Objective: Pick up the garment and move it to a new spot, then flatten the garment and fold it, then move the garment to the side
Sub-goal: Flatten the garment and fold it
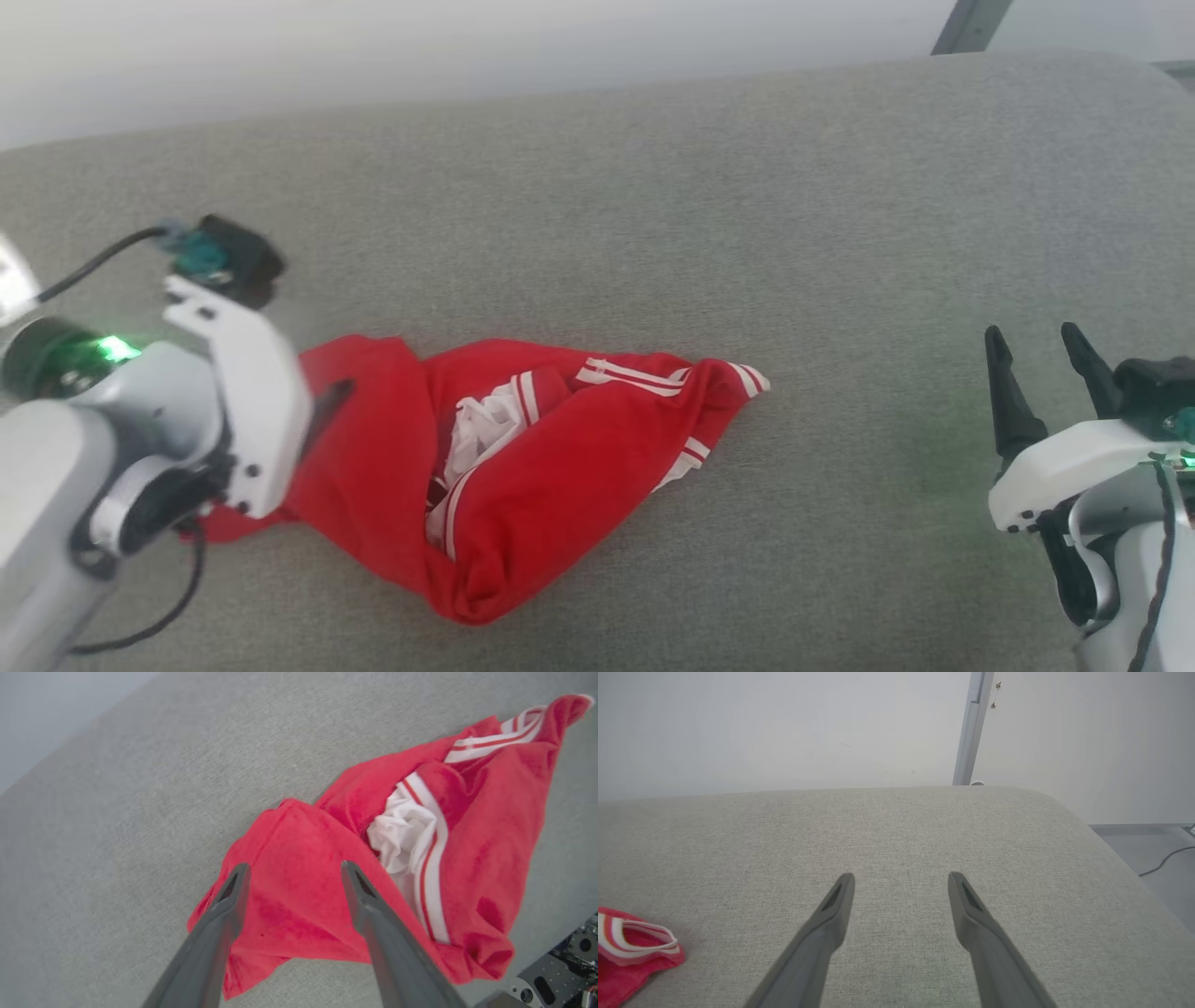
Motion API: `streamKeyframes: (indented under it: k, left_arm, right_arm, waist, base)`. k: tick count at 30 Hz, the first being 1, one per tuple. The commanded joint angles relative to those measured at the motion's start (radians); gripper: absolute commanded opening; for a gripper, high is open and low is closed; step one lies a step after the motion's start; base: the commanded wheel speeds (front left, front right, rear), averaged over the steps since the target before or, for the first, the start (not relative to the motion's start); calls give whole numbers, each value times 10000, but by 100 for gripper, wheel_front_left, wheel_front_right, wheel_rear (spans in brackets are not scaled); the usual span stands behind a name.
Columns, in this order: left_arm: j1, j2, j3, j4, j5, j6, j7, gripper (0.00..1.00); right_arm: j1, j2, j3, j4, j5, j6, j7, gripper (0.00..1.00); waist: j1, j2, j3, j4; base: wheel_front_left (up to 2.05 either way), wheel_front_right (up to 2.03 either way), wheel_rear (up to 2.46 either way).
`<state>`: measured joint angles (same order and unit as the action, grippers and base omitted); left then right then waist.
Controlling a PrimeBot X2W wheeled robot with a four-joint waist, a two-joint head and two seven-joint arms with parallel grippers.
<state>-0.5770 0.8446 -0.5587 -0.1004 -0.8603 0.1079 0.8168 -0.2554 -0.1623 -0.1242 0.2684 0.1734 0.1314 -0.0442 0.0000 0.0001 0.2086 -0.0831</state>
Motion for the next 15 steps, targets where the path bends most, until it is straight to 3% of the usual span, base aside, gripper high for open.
streamKeyframes:
  k: [1, 10, 15]
  left_arm:
    - [-415, -258, -242, -135, 123, -170, 276, 100]
    - [-1486, -1431, -1327, 992, 350, -1050, 938, 100]
    - [-1637, -1638, -1610, 1681, 400, -1422, 871, 100]
  right_arm:
    - [-81, 73, 53, 60, -93, -14, -102, 100]
    - [-470, 263, 376, 285, -197, -14, -442, 100]
    - [-668, 365, 575, 312, -126, -14, -859, 100]
  waist:
    - [0, -1, -50, -137]
    - [0, -1, 3, -674]
    - [0, -1, 97, -874]
  base:
    - [0, 0, 0]
    - [0, 0, 0]
    - [0, 0, 0]
